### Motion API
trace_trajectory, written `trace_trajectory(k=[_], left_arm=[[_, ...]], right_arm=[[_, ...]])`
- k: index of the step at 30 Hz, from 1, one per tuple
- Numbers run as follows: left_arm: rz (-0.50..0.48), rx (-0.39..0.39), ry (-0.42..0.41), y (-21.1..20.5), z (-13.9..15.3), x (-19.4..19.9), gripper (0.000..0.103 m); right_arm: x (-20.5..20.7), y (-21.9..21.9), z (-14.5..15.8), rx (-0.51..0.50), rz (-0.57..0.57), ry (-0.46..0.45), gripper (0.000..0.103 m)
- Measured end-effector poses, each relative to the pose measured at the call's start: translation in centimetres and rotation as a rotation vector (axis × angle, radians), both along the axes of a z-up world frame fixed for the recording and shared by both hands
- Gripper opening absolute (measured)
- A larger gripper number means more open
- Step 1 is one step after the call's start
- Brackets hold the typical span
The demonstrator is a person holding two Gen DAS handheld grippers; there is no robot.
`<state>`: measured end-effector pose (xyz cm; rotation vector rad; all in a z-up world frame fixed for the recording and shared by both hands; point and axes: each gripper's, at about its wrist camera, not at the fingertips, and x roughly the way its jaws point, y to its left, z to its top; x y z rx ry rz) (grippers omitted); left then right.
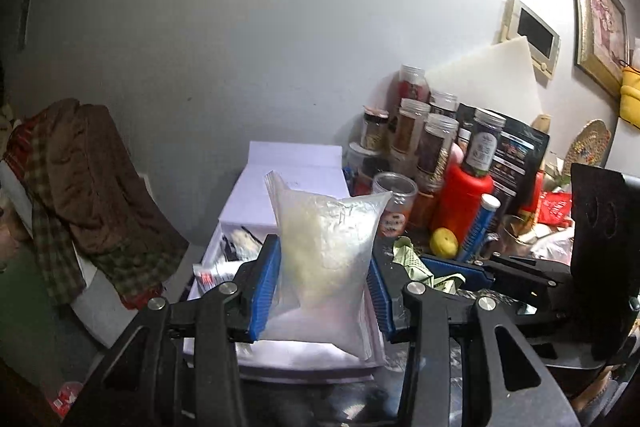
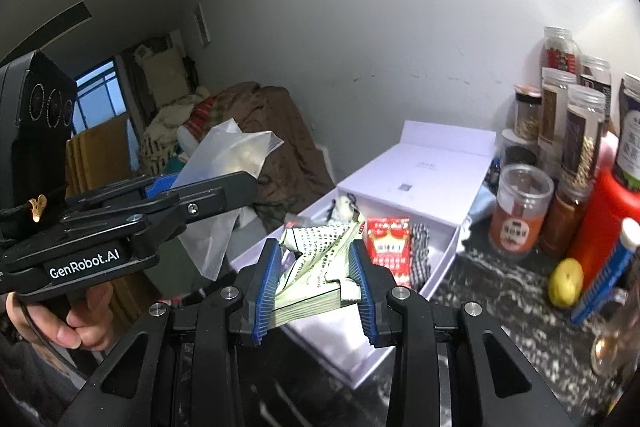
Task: Organize soft objects
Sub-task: 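Carry the zip bag with the left tool while the right tool carries the packet toward the box, then lower the zip bag into the box with the left tool while the right tool lowers the packet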
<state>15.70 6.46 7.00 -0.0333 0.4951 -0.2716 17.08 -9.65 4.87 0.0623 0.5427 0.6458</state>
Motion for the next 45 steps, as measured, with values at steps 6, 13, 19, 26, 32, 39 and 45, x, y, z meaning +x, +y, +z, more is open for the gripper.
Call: trace_trajectory(k=[6,13,19,26,32,39,45], left_arm=[[0.01,0.023,0.001,0.4,-0.6,3.1,0.042],[0.029,0.048,0.047,0.8,-2.7,6.7,0.042],[0.046,0.076,0.101,1.0,-4.9,9.5,0.042],[0.047,0.11,0.164,0.9,-7.2,12.0,0.042],[0.047,0.117,0.233,0.7,-9.0,13.7,0.042],[0.066,0.156,0.281,0.9,-10.9,15.3,0.042],[0.097,0.168,0.307,1.2,-12.0,16.7,0.042]], right_arm=[[3.4,0.4,-0.3,-0.006,-0.016,-0.01,0.035],[7.2,0.8,-1.4,-0.009,-0.033,0.003,0.035],[9.4,0.9,-2.7,-0.027,-0.038,0.027,0.035],[10.9,1.0,-3.8,-0.04,-0.039,0.053,0.035],[11.8,0.8,-4.9,-0.052,-0.04,0.091,0.035],[12.8,1.0,-5.7,-0.068,-0.04,0.119,0.035],[13.8,1.6,-6.2,-0.063,-0.012,0.157,0.035]])
